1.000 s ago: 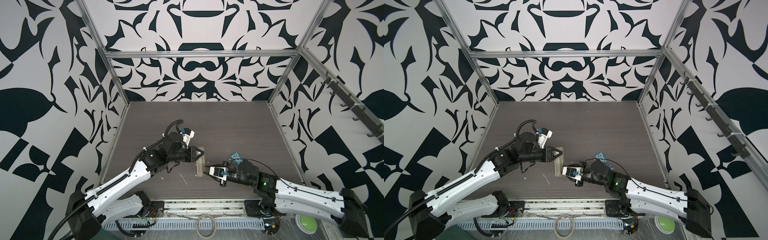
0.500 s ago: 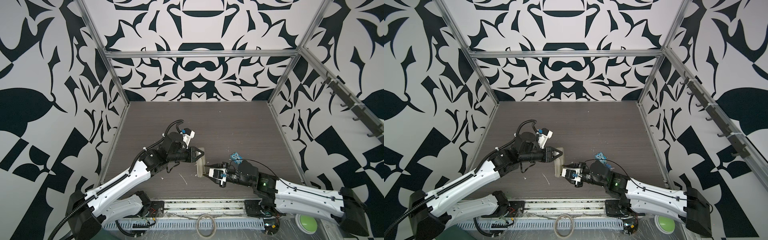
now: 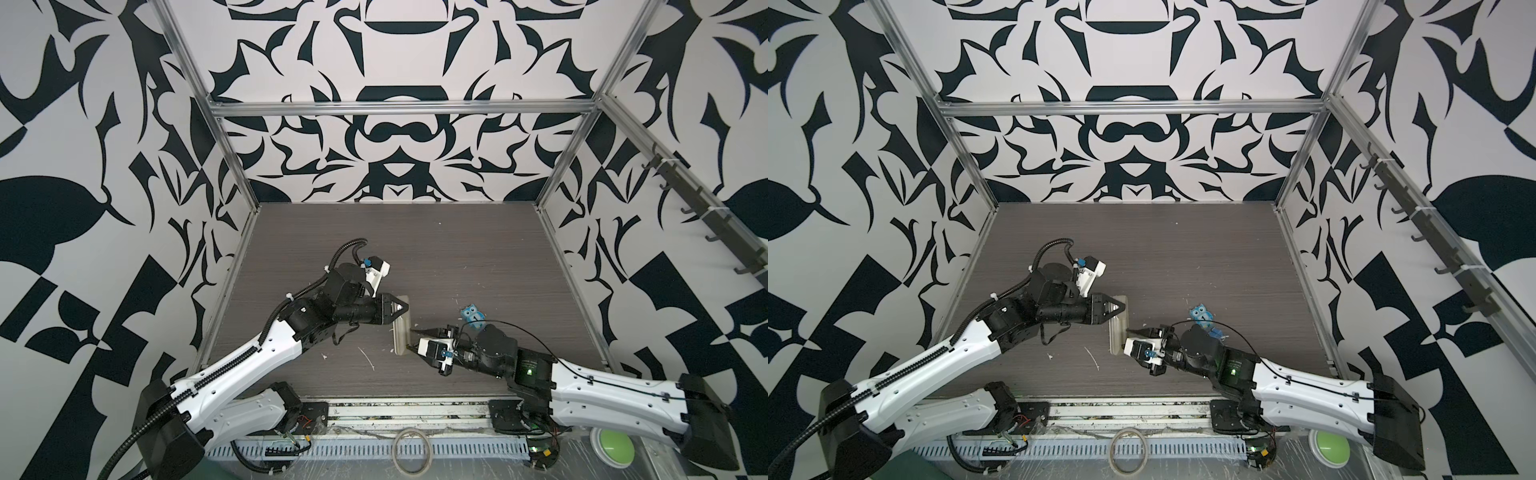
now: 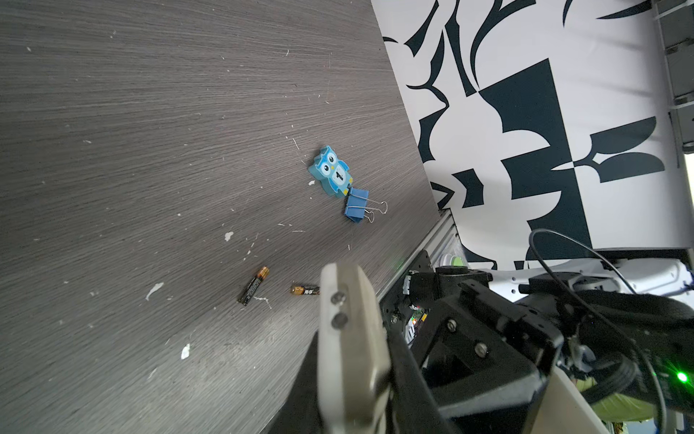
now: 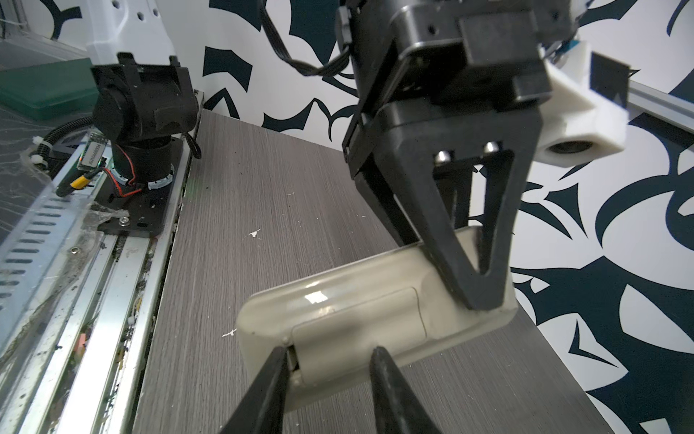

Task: Load the batteries into the remote control

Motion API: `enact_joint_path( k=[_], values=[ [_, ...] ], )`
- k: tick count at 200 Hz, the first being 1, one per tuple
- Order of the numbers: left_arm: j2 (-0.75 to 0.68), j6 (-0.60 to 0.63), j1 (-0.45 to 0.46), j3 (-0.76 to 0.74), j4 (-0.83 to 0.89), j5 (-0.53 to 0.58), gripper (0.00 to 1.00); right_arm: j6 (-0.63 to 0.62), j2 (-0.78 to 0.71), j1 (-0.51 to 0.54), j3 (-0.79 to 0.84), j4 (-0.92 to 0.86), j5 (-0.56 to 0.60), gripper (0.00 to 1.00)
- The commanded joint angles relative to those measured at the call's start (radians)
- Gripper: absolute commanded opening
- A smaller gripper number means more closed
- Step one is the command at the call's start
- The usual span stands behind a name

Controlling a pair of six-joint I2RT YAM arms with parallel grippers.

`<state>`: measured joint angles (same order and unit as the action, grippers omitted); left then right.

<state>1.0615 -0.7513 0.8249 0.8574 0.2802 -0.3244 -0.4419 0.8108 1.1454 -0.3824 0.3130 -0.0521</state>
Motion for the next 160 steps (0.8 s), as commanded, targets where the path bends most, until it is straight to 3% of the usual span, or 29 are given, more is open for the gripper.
enact_joint_path(
  k=[1, 90, 133, 160],
  values=[
    [0.001, -0.004, 0.003, 0.01, -0.021, -0.059, 0.0, -0.009, -0.002, 0.003, -0.002, 0.048, 0.038, 0.4],
    [0.0, -0.01, 0.003, 0.005, -0.037, -0.076, 0.0, -0.017, 0.002, 0.009, 0.012, 0.072, 0.024, 0.44],
    [-0.004, -0.012, 0.003, -0.001, -0.036, -0.084, 0.0, -0.019, 0.013, 0.008, 0.005, 0.075, 0.145, 0.43],
    [0.011, -0.016, 0.004, -0.001, -0.036, -0.098, 0.0, -0.017, -0.013, 0.009, 0.021, 0.094, 0.157, 0.43]
  ],
)
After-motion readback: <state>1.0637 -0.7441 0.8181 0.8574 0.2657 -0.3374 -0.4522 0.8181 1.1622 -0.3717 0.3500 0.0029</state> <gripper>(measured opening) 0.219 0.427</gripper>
